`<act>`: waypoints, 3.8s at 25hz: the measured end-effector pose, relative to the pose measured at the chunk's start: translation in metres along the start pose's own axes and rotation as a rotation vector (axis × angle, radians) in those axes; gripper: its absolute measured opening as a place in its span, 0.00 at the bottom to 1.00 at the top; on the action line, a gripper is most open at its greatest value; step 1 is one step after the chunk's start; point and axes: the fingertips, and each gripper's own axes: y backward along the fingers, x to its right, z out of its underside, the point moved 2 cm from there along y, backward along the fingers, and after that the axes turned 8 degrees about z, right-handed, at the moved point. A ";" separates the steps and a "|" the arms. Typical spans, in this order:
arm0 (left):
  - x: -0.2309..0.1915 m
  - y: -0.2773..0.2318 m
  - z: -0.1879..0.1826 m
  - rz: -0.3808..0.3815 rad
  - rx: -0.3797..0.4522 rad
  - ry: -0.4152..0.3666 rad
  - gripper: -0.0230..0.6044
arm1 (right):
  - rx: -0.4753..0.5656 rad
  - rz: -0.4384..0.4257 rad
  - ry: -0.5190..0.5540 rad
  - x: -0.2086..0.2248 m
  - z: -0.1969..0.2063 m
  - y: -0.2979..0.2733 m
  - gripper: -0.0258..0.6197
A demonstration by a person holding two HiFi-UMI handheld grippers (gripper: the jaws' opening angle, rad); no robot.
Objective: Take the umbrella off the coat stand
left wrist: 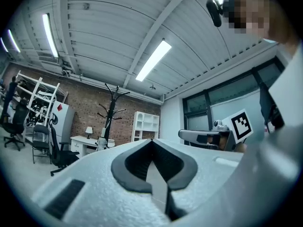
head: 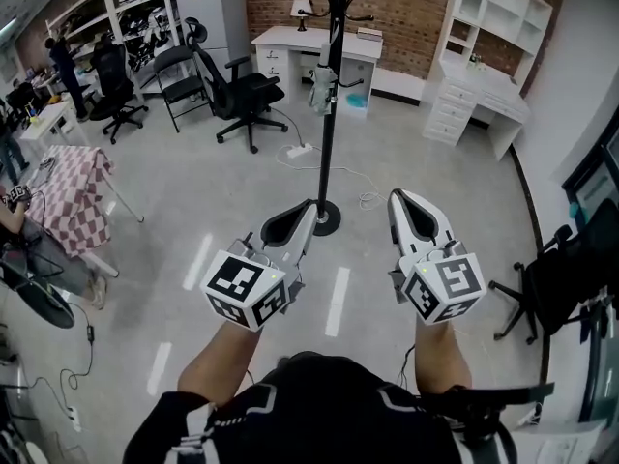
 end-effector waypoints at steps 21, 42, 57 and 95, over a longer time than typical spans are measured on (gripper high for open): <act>-0.054 0.045 0.010 0.071 -0.016 0.041 0.05 | -0.029 0.028 0.031 -0.076 0.010 -0.044 0.05; -0.133 -0.046 0.015 0.001 0.013 0.044 0.05 | 0.020 -0.066 0.006 -0.013 0.024 -0.156 0.05; -0.184 -0.175 0.034 -0.053 -0.037 0.048 0.05 | 0.024 -0.126 0.016 0.087 0.044 -0.239 0.05; -0.390 -0.310 0.014 0.060 0.005 0.029 0.05 | 0.010 0.009 0.009 0.139 0.066 -0.459 0.05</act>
